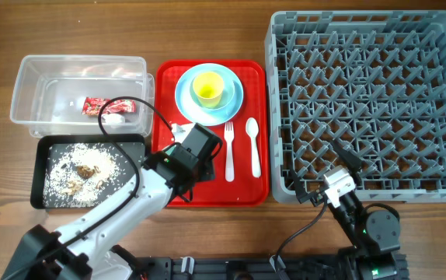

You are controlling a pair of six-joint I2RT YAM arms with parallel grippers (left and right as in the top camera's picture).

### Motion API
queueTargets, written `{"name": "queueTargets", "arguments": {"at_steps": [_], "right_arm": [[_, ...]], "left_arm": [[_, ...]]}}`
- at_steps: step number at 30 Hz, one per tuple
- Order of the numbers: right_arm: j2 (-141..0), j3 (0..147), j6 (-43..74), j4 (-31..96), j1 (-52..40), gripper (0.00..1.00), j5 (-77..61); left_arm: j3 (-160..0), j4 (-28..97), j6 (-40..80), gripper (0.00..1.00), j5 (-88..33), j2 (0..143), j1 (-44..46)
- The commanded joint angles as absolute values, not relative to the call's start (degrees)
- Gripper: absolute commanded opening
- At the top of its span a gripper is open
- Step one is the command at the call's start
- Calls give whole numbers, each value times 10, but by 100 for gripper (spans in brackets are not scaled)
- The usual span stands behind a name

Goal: Sort waste into correct bins and load items into the dishwasher rack
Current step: 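Carry the emptied green bowl right and set it on the red tray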

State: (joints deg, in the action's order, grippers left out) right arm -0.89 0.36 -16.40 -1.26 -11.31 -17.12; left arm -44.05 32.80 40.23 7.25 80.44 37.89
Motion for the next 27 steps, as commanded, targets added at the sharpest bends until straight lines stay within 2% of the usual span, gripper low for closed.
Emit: {"name": "queueTargets", "arguments": {"at_steps": [1,4,6,8,9,11,13,21,26,27], "right_arm": [[-4,3,-165,-14,-113,100,-175],[-4,3,-165,-14,-113,100,-175],[-4,3,-165,-14,-113,100,-175],[-4,3,-165,-14,-113,100,-175],[-4,3,-165,-14,-113,100,-175],[-4,3,-165,-14,-113,100,-175],[-4,3,-165,-14,-113,100,-175],[-4,3,-165,-14,-113,100,-175],[-4,3,-165,-14,-113,100,-175],[-4,3,-165,-14,-113,100,-175]], "left_arm": [[-447,325,409,4,123,819,381],[-447,324,410,6,142,819,381],[-447,321,410,20,142,819,381],[-447,318,409,23,142,819,381],[-447,315,409,29,143,819,381],[-447,305,409,49,145,819,381],[-459,305,407,61,151,817,380],[-546,368,406,61,152,791,331],[-610,421,361,59,147,769,248],[-634,446,354,60,146,759,201]]}}
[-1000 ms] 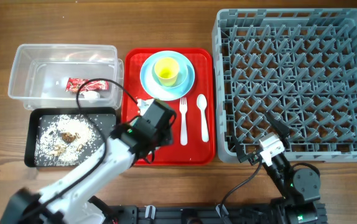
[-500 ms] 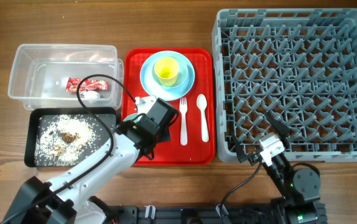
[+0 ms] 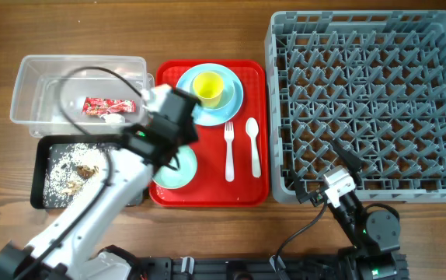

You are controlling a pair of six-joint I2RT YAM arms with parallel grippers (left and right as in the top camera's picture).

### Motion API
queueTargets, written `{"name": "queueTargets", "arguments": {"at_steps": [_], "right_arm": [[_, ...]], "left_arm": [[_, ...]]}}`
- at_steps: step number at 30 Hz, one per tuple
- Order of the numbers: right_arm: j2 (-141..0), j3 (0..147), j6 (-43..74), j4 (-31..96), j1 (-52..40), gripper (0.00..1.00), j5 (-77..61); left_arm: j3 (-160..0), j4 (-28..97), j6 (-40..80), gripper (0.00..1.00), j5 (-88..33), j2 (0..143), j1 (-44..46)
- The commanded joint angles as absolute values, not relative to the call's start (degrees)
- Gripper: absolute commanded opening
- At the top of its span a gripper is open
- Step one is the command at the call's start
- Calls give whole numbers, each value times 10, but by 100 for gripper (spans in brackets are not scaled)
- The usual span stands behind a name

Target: Sort waste into correct bins and load items into the dishwasher rack

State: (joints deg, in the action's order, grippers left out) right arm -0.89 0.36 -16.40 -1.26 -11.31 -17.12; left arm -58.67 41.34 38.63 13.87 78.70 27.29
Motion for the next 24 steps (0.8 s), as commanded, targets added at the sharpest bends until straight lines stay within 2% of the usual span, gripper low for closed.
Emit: {"name": "queueTargets", "arguments": {"at_steps": [1,2,3,4,7,12,24], "right_arm": [[-4,3,-165,-14,-113,100,-175],[-4,3,-165,-14,-113,100,-175],[-4,3,-165,-14,-113,100,-175],[-4,3,-165,-14,-113,100,-175],[-4,3,-165,-14,-113,100,-175],[-4,3,-165,-14,-113,100,-175],[-4,3,-165,-14,-113,100,-175]], "left_arm": [[-643,456,351,62,146,754,176],[-647,461,351,67,146,750,157],[-650,464,351,77,146,742,127],[-649,467,352,99,146,736,102],[-649,484,352,100,146,725,30],[-649,485,351,100,146,726,-29],[-649,485,351,100,146,726,-52]]}}
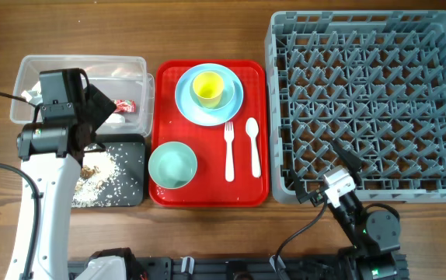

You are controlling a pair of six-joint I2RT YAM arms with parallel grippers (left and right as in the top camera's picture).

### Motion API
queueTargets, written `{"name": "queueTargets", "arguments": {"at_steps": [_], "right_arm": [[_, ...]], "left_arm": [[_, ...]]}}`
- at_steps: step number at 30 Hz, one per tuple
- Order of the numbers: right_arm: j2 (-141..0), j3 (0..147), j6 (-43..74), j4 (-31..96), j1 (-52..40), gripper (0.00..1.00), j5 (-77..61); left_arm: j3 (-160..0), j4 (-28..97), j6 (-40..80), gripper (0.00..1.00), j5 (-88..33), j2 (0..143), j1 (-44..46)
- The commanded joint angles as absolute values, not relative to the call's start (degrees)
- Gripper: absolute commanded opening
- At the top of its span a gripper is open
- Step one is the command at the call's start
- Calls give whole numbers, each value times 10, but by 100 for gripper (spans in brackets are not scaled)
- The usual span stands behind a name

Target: Sort waste into correct bins and load items into the dishwasher rack

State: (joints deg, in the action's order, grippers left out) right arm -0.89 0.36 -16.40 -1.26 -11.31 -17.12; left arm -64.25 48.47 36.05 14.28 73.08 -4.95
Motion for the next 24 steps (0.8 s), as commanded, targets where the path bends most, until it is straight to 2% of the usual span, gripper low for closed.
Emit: {"name": "queueTargets", "arguments": {"at_steps": [1,7,11,15,24], "right_arm": [[-4,3,-165,-14,-113,100,-175],[-4,3,-164,-17,-113,100,-198],[-4,3,-164,-43,-113,100,-296],[-4,3,-165,-140,-113,100,-418],[-4,3,-160,-133,-113,100,-467]], "left_arm": [[-649,485,351,100,146,726,-52],[-649,485,351,100,146,726,-52],[-649,485,351,100,146,726,-52],[-649,485,351,99,146,726,-52],[-649,485,351,100,146,726,-52]]}}
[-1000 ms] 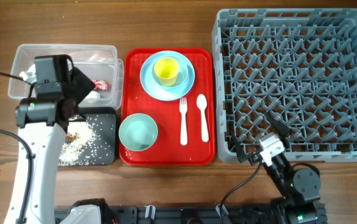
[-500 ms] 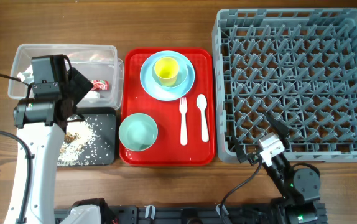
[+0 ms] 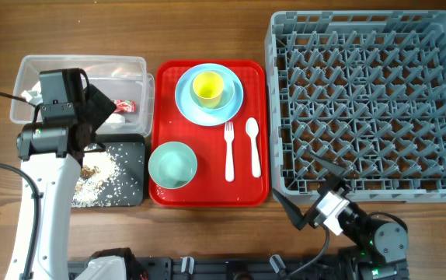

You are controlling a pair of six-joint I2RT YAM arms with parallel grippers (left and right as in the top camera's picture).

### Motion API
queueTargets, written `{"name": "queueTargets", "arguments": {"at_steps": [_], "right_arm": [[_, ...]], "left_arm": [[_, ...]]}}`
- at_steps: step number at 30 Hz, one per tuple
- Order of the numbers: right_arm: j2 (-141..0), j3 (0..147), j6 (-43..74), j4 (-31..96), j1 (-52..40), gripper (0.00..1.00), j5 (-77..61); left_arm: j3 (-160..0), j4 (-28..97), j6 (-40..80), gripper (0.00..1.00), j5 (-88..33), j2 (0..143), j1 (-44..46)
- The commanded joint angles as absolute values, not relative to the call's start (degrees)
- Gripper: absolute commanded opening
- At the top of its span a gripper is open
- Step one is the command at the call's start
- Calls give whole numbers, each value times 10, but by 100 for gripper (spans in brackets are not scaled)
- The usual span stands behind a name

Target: Sort waste into correct bins and load items into the dishwasher rack

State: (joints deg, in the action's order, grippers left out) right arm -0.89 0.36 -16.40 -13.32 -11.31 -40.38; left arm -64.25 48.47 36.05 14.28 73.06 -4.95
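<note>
A red tray (image 3: 161, 78) holds a blue plate (image 3: 235, 101) with a yellow cup (image 3: 207, 88) on it. A white fork (image 3: 228, 152), a white spoon (image 3: 253, 146) and an empty teal bowl (image 3: 172, 165) also lie on the tray. The grey dishwasher rack (image 3: 371, 101) stands to the right with nothing in it. My left gripper (image 3: 102, 109) hangs over the seam between the clear bin (image 3: 29, 74) and the black tray (image 3: 130, 155); its fingers do not show. My right gripper (image 3: 304, 190) is open just in front of the rack's front edge, holding nothing.
The clear bin holds a red wrapper (image 3: 126, 105), partly under my left gripper. Rice and food scraps (image 3: 99, 171) lie in the black tray. My left arm crosses the table's left side. Bare wood surrounds the tray, the bins and the rack.
My right gripper has moved back and left, from the rack's front edge to the table in front of it. The left arm, the bowl and the rest of the dishes are unchanged.
At first my left gripper was over the red tray's near left corner, hiding that spot. Then it was at the tray's left side, with the teal bowl showing there. Later it hung over the bins on the left and has stayed; the right gripper has now shifted.
</note>
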Motion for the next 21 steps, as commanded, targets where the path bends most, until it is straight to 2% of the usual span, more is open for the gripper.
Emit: {"name": "queueTargets", "arguments": {"at_steps": [1,6,9,13,21], "right_arm": [[-4,3,-155,-133,-113,100,-478],[-4,19,4,-125,-113,100,-370],[-6,57,77,-72,-113,100,-295],[-21,107,44,-33,-113,100,-279],[-22,110,78,-110,-113,100,-305]], "left_arm": [[-649,485,351,100,146,726,-52],[-649,485,351,100,146,726,-52],[-649,485,351,100,146,726,-52],[-649,485,351,100,146,726,-52],[-649,485,351,100,146,726,-52]]}}
